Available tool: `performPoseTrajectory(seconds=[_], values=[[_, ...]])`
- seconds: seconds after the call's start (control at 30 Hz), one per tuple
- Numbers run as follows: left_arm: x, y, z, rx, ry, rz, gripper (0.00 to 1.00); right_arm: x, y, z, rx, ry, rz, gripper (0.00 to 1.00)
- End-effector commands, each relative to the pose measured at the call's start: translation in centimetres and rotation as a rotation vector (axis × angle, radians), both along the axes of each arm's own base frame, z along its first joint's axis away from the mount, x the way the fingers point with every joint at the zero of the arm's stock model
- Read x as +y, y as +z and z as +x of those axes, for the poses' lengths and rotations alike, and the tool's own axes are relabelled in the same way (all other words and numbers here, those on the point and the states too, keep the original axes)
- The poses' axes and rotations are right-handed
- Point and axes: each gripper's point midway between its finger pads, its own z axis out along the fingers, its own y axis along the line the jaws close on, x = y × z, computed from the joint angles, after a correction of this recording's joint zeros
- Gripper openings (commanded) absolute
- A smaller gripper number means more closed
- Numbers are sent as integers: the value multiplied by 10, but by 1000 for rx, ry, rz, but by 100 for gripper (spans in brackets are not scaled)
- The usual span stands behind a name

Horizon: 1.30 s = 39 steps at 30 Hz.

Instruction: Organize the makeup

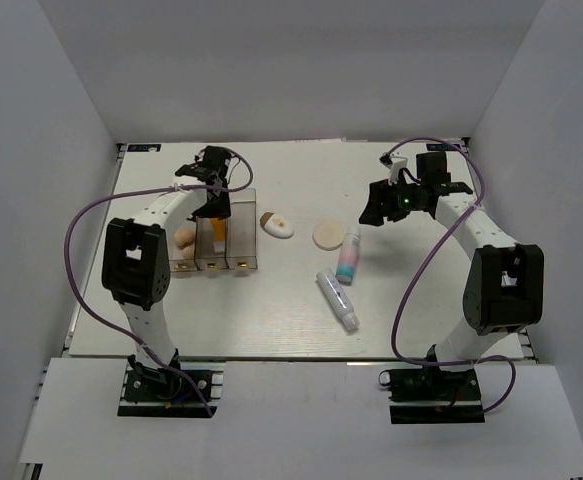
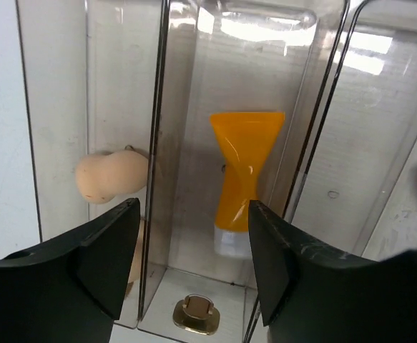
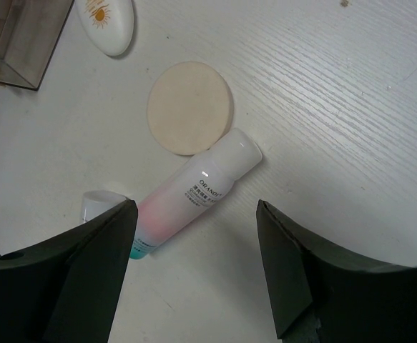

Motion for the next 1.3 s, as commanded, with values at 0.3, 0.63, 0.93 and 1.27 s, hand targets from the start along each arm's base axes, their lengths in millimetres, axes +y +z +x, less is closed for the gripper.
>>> performPoseTrajectory(seconds=[0.3, 0.63, 0.93, 1.27], values=[[-134, 111, 32, -213, -263, -494, 58, 12, 8, -9, -51, 68, 17, 69], [-215, 68, 8, -13, -3, -644, 49, 14, 5, -4, -47, 47, 6, 50], [-229, 44, 16, -5, 186, -627, 67, 11, 2, -4, -49, 28, 4, 58], [-218, 18, 10, 23, 242, -537, 75, 13, -4, -4, -40, 31, 16, 62]])
